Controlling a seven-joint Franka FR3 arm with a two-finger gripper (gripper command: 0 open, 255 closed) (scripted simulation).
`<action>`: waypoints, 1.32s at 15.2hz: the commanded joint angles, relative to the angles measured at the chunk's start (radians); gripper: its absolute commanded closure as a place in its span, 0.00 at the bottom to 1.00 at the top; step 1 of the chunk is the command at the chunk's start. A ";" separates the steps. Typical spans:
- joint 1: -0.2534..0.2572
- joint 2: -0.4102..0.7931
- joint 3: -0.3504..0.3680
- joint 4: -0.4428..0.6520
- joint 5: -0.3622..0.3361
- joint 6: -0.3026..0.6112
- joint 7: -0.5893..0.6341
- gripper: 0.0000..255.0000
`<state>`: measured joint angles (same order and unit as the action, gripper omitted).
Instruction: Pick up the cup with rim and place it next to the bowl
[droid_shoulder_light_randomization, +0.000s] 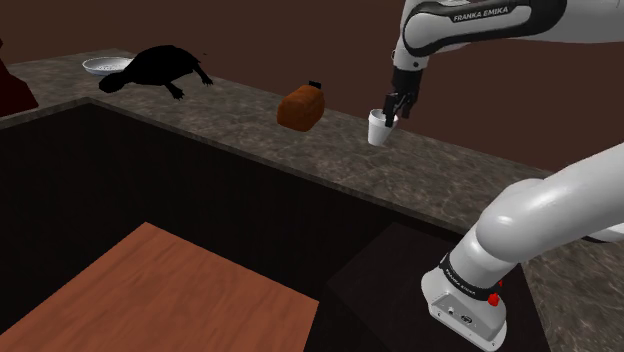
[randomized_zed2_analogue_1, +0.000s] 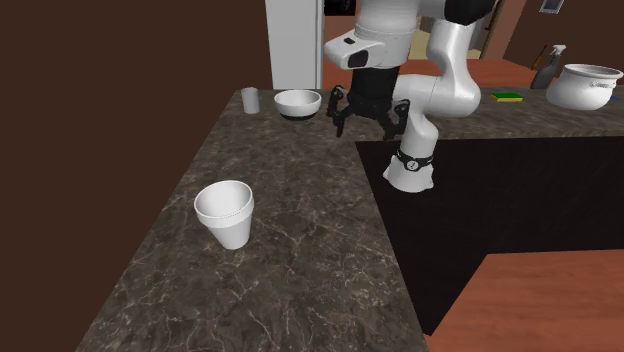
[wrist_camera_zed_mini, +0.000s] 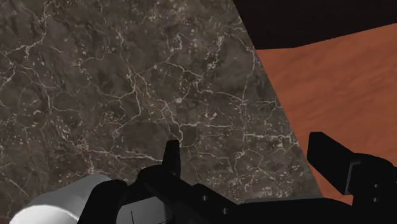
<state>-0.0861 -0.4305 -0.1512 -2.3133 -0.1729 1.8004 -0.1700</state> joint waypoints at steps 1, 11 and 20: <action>-0.010 0.084 -0.029 0.048 -0.008 0.042 -0.034 0.00; -0.052 0.454 -0.118 0.316 0.031 0.155 -0.180 0.00; -0.123 0.774 -0.142 0.622 0.111 0.171 -0.295 0.00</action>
<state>-0.2011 0.3228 -0.2921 -1.7057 -0.0669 1.9638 -0.4549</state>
